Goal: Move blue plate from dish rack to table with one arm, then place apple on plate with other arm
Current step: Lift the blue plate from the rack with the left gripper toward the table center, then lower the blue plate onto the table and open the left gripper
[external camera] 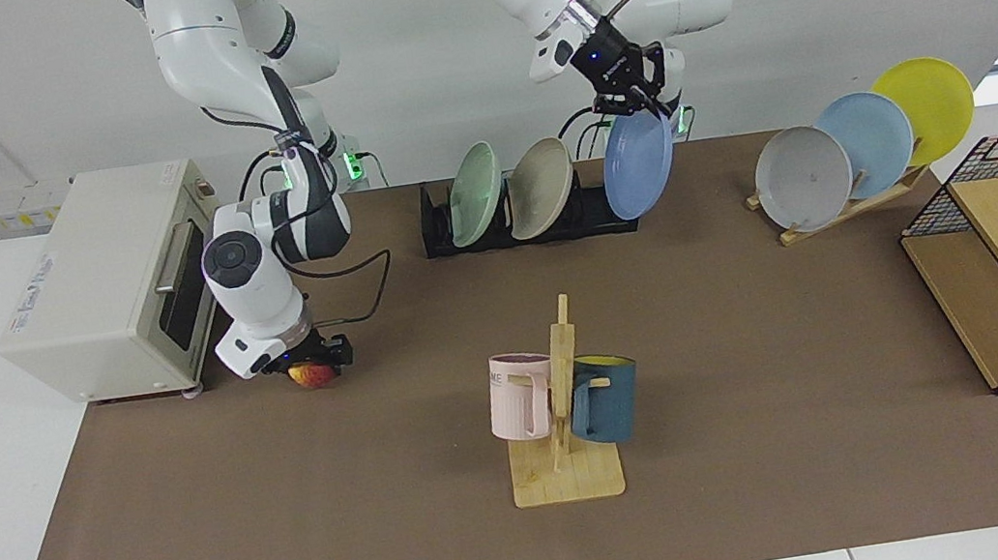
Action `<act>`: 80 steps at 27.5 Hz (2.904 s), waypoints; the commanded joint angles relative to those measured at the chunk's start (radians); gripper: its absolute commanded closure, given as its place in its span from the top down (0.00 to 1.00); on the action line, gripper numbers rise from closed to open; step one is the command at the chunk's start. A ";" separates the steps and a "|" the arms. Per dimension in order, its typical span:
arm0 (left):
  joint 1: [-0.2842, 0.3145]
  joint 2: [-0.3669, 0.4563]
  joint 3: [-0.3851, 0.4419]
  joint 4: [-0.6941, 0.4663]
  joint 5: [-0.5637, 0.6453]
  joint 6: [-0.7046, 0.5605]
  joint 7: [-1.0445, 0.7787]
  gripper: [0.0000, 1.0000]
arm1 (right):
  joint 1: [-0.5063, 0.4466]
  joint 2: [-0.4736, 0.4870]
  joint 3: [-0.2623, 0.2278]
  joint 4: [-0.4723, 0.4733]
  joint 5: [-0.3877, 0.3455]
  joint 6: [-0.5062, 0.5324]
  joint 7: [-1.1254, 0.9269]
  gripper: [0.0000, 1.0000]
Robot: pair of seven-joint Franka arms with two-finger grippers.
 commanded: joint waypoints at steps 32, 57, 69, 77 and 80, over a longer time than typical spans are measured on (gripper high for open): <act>-0.119 0.412 0.181 -0.176 -0.625 0.754 0.107 0.00 | -0.006 -0.175 0.015 0.164 0.007 -0.290 -0.025 0.00; -0.183 0.431 0.134 -0.311 -0.623 0.888 0.035 0.00 | -0.001 -0.180 0.020 0.155 0.009 -0.290 -0.017 0.00; -0.157 0.460 0.155 -0.230 -0.613 0.793 0.050 1.00 | 0.032 -0.186 0.020 0.147 0.040 -0.291 -0.011 0.00; -0.150 0.425 0.260 -0.083 -0.455 0.577 0.043 1.00 | 0.072 -0.186 0.020 0.147 0.040 -0.287 0.049 0.00; -0.146 0.396 0.278 -0.046 -0.403 0.499 0.046 1.00 | 0.109 -0.183 0.020 0.147 0.038 -0.289 0.110 0.00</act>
